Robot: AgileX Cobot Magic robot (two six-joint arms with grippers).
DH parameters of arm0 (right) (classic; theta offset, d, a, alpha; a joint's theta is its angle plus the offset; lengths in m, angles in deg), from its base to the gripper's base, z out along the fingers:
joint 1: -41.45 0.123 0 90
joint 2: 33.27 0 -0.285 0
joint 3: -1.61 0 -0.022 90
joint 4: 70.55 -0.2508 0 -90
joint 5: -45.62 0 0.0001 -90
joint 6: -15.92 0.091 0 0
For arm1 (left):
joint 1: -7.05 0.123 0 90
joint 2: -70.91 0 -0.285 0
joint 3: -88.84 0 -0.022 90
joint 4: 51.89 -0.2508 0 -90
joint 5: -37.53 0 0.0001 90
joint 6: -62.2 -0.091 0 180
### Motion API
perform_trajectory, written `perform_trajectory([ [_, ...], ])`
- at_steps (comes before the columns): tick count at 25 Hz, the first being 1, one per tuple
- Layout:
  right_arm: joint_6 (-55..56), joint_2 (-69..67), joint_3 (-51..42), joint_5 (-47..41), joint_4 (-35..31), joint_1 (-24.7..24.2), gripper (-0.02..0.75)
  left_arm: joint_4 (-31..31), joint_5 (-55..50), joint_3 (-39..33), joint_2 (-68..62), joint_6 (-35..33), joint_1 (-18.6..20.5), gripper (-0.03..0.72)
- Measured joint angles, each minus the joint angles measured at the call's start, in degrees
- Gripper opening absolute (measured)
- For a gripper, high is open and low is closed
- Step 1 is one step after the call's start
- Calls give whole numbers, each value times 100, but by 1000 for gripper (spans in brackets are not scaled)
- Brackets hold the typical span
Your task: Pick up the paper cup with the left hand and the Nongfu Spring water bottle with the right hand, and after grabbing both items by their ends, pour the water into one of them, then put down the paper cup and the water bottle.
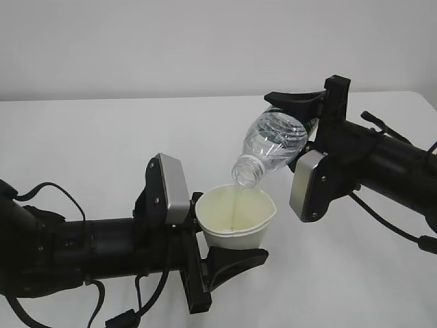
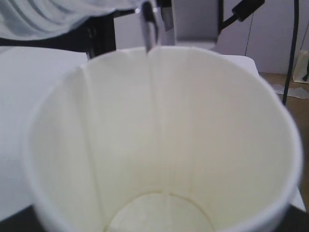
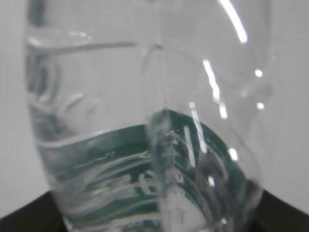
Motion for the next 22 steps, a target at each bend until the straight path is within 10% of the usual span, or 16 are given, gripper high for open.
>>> perform_trajectory([
  [22,-122,0,0,9,0,0,457,0,0,0,0,0,0,461],
])
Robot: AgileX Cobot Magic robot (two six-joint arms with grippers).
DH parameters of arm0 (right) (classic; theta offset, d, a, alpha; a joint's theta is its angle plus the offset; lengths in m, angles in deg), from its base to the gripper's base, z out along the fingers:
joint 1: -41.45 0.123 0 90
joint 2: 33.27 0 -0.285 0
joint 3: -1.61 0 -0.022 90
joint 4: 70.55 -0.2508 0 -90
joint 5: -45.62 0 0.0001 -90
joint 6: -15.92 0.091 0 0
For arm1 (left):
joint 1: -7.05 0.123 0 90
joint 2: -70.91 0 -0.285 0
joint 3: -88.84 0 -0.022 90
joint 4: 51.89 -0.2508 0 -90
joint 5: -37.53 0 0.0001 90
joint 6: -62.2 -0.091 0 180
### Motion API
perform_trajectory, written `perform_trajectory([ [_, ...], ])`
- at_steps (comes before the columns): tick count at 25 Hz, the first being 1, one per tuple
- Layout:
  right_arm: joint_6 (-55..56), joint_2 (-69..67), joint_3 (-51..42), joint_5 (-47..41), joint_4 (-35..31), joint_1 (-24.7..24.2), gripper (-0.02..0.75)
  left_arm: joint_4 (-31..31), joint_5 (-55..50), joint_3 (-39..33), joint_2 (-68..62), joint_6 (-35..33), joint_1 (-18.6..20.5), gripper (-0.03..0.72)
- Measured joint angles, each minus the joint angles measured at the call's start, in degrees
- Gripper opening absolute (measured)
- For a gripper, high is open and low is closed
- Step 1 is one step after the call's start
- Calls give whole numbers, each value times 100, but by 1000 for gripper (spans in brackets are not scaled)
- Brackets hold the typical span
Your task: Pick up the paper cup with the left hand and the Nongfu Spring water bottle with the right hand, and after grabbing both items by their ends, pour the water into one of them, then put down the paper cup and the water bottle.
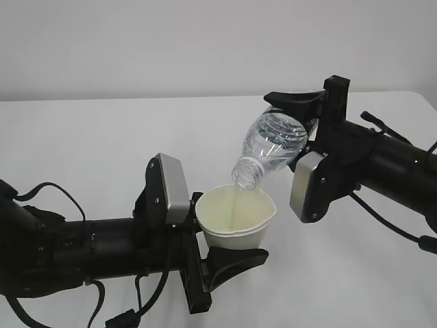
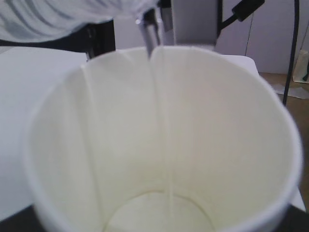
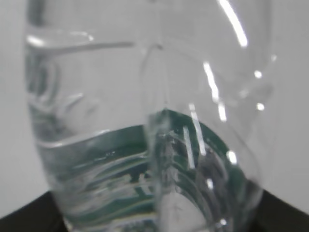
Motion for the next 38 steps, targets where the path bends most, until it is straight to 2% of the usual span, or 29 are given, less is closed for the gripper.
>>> perform_trajectory([
  [38,-114,0,0,0,0,0,457,-93,-10,0,0,0,0,461],
])
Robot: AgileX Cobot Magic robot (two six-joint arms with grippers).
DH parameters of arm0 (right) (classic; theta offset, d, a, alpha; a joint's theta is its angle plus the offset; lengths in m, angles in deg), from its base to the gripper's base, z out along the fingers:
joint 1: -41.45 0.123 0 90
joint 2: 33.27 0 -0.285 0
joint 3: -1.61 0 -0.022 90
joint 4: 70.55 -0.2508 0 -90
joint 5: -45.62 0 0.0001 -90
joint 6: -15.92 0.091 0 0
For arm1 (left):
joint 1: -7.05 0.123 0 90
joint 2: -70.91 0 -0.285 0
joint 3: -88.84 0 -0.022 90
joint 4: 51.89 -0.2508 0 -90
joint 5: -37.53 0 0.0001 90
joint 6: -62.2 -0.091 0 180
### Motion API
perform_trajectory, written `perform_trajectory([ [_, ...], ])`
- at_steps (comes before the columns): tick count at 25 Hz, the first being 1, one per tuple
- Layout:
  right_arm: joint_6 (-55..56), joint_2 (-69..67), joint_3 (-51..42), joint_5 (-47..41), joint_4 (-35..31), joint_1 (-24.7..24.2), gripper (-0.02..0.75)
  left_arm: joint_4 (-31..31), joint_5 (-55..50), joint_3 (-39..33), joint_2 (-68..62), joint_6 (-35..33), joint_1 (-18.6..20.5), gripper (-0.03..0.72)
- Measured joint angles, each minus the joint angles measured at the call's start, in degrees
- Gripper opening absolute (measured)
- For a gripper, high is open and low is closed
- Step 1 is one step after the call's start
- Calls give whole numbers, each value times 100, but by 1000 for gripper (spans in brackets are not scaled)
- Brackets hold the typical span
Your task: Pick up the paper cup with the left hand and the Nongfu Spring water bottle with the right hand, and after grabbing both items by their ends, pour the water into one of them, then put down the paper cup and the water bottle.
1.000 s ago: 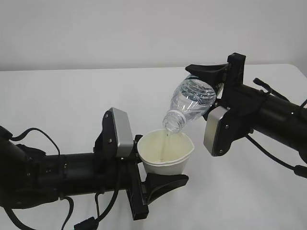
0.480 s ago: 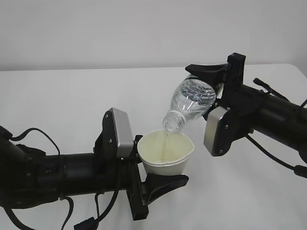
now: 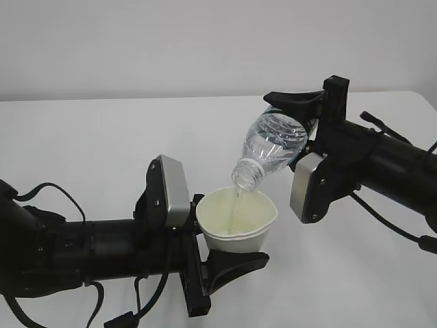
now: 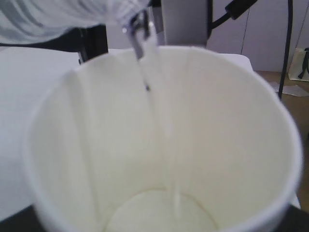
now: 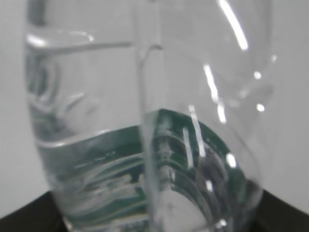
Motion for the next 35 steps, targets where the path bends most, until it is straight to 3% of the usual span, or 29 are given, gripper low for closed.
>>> perform_trajectory([
  [35,-26,0,0,0,0,0,457,-33,0,0,0,0,0,460],
])
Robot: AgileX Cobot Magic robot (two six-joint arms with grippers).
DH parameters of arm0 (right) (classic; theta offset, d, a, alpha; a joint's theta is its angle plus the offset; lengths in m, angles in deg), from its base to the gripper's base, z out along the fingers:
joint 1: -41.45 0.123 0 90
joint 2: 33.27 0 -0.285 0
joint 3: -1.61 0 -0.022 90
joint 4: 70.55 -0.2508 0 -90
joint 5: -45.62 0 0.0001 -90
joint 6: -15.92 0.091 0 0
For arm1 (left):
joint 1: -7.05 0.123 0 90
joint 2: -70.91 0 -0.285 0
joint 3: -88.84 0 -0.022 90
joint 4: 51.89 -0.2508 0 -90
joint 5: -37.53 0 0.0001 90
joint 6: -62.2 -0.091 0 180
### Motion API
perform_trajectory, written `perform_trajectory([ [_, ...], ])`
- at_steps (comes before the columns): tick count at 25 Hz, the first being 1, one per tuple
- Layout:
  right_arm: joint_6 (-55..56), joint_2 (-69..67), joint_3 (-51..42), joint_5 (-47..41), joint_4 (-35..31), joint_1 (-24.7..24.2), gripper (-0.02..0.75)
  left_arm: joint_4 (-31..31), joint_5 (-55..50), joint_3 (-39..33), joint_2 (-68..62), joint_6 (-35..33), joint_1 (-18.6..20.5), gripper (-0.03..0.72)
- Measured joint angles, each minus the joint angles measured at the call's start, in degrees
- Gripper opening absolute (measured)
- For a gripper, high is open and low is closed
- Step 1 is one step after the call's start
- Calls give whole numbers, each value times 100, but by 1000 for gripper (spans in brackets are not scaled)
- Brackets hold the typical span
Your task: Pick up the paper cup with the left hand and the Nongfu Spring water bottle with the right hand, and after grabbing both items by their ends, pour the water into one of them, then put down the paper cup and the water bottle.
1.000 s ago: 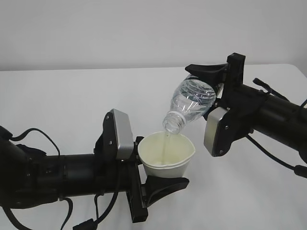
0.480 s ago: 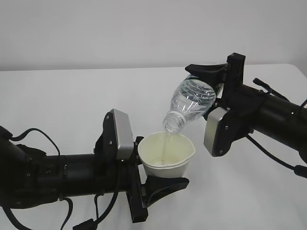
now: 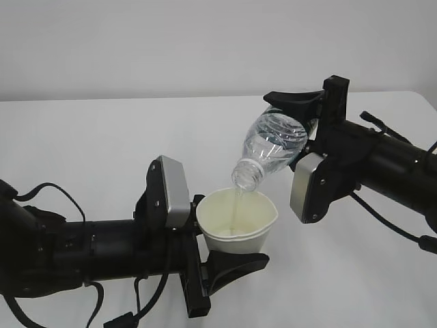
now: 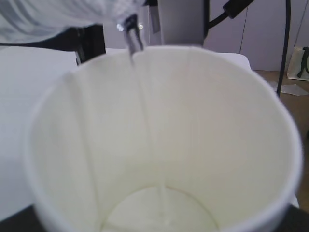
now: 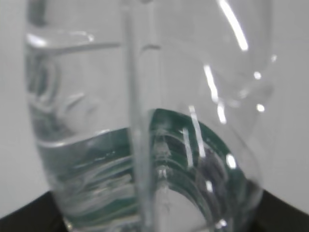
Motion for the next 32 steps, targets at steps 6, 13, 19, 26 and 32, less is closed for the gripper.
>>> perform_trajectory([
  [6,-11,0,0,6,0,0,457,0,-11,0,0,0,0,460],
  [13,-15,0,0,14,0,0,457,0,-43,0,0,0,0,460],
  [19,-73,0,0,14,0,0,457,0,-43,0,0,0,0,460],
  [26,-142,0,0,14,0,0,457,0,-43,0,0,0,0,460],
  [32,-142,0,0,14,0,0,457,-27,-43,0,0,0,0,460],
])
